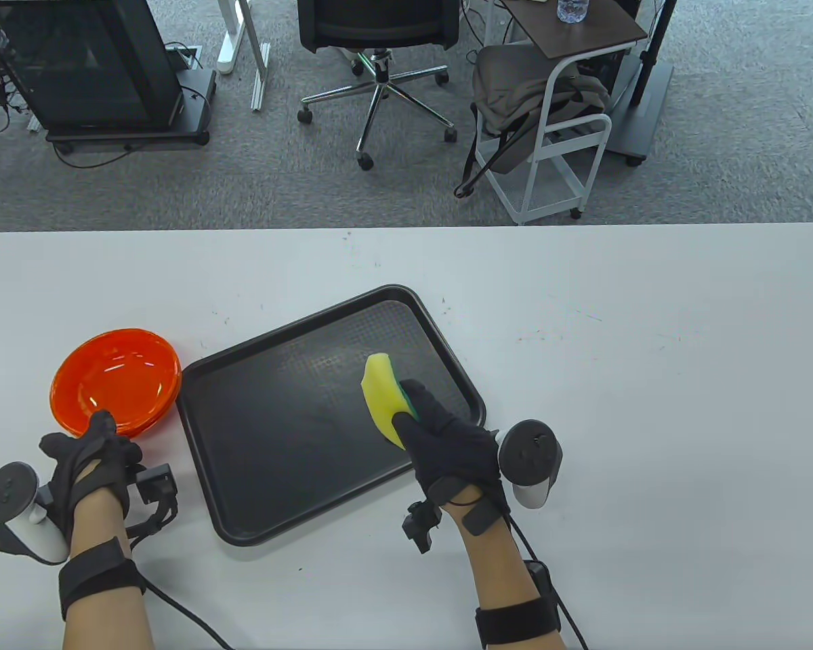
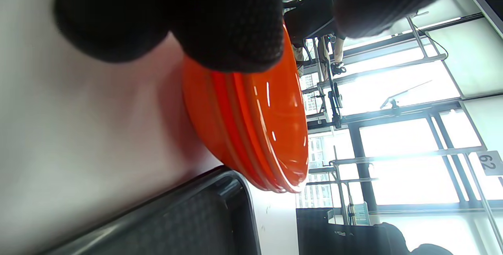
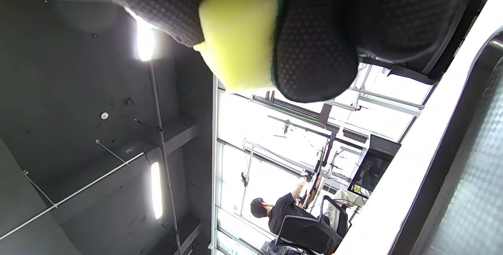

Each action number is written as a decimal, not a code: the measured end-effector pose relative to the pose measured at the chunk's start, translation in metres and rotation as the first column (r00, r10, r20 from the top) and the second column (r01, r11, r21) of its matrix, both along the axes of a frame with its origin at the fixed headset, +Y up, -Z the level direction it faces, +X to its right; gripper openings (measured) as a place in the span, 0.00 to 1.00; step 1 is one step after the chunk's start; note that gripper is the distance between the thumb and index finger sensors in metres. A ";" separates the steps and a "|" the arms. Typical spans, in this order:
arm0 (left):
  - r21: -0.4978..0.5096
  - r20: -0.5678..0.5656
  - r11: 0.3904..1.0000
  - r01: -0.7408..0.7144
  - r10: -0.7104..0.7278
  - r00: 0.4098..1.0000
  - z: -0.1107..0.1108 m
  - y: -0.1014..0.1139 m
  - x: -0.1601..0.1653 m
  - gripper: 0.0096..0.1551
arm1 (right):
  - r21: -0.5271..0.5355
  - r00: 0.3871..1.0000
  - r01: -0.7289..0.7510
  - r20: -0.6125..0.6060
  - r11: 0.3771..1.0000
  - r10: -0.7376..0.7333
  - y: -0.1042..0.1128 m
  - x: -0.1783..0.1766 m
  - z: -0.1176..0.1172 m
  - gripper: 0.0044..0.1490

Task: Wipe bowl with sponge

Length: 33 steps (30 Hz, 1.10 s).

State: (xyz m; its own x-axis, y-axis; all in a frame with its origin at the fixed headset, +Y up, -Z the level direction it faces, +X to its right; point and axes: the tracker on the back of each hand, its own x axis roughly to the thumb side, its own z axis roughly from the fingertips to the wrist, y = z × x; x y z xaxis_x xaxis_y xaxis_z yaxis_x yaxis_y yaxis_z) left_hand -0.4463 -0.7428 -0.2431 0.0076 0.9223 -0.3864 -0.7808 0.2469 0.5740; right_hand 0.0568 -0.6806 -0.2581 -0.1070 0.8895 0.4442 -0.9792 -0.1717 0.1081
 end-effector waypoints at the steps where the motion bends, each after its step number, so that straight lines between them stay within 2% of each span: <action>1: 0.010 0.023 1.000 0.018 -0.018 1.000 -0.001 0.004 0.003 0.56 | -0.003 1.000 -0.004 0.004 1.000 0.004 0.000 0.001 0.000 0.32; 4: 0.068 0.090 0.993 0.095 -0.101 0.991 -0.007 0.017 0.013 0.54 | -0.008 1.000 -0.012 0.011 1.000 0.012 -0.002 0.002 0.000 0.32; 6: 0.133 0.168 0.972 0.192 -0.213 0.963 -0.015 0.035 0.029 0.53 | -0.007 1.000 -0.020 0.015 1.000 0.020 -0.001 0.002 -0.001 0.32; 9: 0.245 0.342 0.912 0.329 -0.398 0.851 -0.025 0.058 0.062 0.46 | -0.005 0.999 -0.045 0.016 0.999 0.045 -0.002 0.003 -0.001 0.32; 11: 0.312 0.448 0.864 0.395 -0.500 0.741 -0.029 0.067 0.088 0.43 | -0.007 0.998 -0.063 0.017 0.998 0.063 -0.002 0.003 -0.001 0.32; 14: 0.399 0.601 0.787 0.470 -0.612 0.514 -0.032 0.073 0.128 0.44 | -0.008 0.995 -0.096 0.019 0.995 0.096 -0.004 0.004 -0.002 0.32; 17: 0.465 0.645 0.657 0.593 -0.710 0.282 -0.033 0.072 0.156 0.47 | -0.011 0.992 -0.126 0.014 0.992 0.126 -0.006 0.003 -0.003 0.32; 19: 0.501 0.645 0.607 0.617 -0.737 0.201 -0.033 0.072 0.164 0.48 | -0.014 0.990 -0.141 0.011 0.990 0.141 -0.007 0.002 -0.003 0.32; 30: 0.533 0.630 0.613 0.583 -0.748 0.210 -0.034 0.070 0.167 0.47 | -0.028 0.967 -0.254 0.022 0.967 0.255 -0.007 0.005 -0.005 0.32; 33: 0.532 0.635 0.621 0.576 -0.742 0.215 -0.034 0.069 0.168 0.47 | -0.052 0.905 -0.401 0.129 0.914 0.405 -0.003 0.017 -0.004 0.32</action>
State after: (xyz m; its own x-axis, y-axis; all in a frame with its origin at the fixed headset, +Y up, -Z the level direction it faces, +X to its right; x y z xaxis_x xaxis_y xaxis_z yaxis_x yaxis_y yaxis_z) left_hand -0.2785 -0.6737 -0.2771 0.8374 0.4703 0.2785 -0.4783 0.8771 -0.0428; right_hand 0.0738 -0.6835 -0.2619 -0.5156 0.7681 0.3797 -0.8326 -0.5538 -0.0101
